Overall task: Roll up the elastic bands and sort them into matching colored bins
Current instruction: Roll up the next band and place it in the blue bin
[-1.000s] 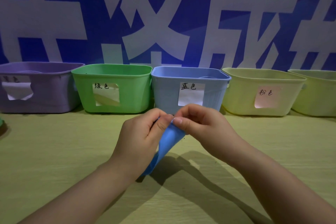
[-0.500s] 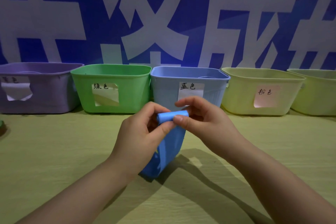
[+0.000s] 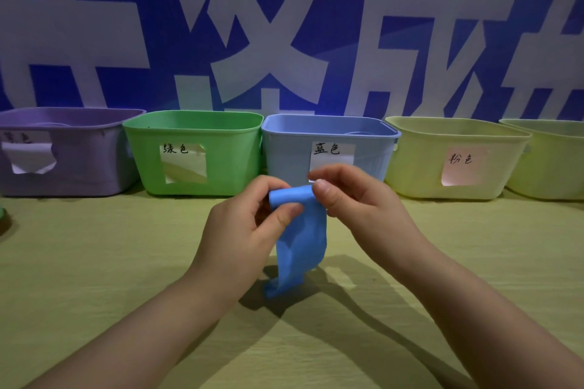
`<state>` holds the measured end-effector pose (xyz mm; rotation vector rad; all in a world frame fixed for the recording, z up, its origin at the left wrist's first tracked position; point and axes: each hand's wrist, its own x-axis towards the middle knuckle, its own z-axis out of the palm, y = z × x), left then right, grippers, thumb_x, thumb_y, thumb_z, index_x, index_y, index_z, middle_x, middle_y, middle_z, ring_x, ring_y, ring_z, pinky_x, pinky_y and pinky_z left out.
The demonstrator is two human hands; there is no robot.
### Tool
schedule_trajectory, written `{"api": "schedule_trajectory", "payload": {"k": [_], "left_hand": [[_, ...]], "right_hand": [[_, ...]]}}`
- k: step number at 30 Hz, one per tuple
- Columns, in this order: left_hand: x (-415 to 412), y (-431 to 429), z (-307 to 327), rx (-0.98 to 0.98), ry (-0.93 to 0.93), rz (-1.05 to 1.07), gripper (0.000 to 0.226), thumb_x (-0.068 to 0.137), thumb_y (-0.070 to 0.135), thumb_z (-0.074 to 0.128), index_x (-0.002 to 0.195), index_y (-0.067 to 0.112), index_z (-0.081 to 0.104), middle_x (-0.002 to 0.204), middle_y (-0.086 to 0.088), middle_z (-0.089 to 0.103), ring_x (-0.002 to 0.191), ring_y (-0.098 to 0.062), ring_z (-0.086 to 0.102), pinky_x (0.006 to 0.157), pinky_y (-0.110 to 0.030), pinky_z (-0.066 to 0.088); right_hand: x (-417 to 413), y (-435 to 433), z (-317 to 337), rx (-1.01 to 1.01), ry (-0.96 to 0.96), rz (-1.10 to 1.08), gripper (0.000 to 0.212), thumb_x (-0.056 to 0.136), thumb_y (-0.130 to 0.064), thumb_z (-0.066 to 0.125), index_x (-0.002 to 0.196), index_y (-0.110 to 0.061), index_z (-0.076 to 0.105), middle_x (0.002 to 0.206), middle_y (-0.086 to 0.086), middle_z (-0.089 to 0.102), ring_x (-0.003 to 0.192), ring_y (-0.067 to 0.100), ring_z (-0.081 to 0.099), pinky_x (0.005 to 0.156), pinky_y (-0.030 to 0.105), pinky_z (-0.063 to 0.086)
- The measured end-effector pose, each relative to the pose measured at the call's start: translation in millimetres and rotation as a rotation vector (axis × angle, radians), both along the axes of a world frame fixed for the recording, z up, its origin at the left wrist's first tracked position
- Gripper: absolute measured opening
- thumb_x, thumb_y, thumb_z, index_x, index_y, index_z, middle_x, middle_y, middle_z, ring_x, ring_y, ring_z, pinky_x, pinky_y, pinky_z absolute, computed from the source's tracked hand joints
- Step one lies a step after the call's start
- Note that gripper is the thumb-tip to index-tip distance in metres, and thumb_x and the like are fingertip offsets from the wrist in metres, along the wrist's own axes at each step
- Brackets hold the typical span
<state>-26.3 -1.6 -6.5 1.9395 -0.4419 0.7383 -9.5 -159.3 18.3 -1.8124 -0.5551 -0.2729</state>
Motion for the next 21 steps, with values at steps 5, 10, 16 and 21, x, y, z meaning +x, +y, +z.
{"api": "schedule_trajectory", "payload": {"k": [5, 10, 16, 21], "left_hand": [[-0.1, -2.2, -0.5, 0.015, 0.014, -0.014, 0.030, 0.069, 0.053, 0.057, 0.088, 0.030, 0.057, 0.073, 0.005, 0.063, 0.063, -0.014, 0.057, 0.059, -0.027, 0.045], [-2.2, -3.1, -1.7, 0.096, -0.037, -0.023, 0.024, 0.072, 0.050, 0.056, 0.086, 0.030, 0.056, 0.082, 0.014, 0.063, 0.067, -0.008, 0.060, 0.061, -0.018, 0.046], [-1.4, -0.9, -0.3, 0.096, -0.051, -0.024, 0.028, 0.078, 0.052, 0.045, 0.086, 0.028, 0.057, 0.074, 0.008, 0.059, 0.058, -0.007, 0.049, 0.052, -0.015, 0.035], [3.6, 3.4, 1.6, -0.005, 0.001, -0.039, 0.032, 0.075, 0.058, 0.042, 0.090, 0.033, 0.055, 0.070, 0.004, 0.057, 0.057, -0.005, 0.045, 0.052, -0.020, 0.034]], "right_hand": [[0.5, -1.8, 0.2, -0.077, -0.051, -0.062, 0.019, 0.085, -0.032, 0.059, 0.071, -0.021, 0.063, 0.066, -0.005, 0.060, 0.067, 0.008, 0.053, 0.069, 0.036, 0.046], [-1.2, -1.4, 0.8, -0.234, -0.101, -0.163, 0.049, 0.080, -0.056, 0.044, 0.059, -0.012, 0.053, 0.053, -0.004, 0.047, 0.053, 0.008, 0.042, 0.054, 0.029, 0.033], [-1.5, -1.9, 0.4, -0.116, -0.082, -0.077, 0.049, 0.069, -0.061, 0.045, 0.076, -0.017, 0.064, 0.064, 0.002, 0.058, 0.062, 0.007, 0.051, 0.061, 0.030, 0.043], [-0.8, -0.9, 0.1, -0.095, -0.128, 0.033, 0.020, 0.076, -0.022, 0.072, 0.085, -0.036, 0.061, 0.085, -0.010, 0.068, 0.082, 0.001, 0.063, 0.081, 0.023, 0.051]]}}
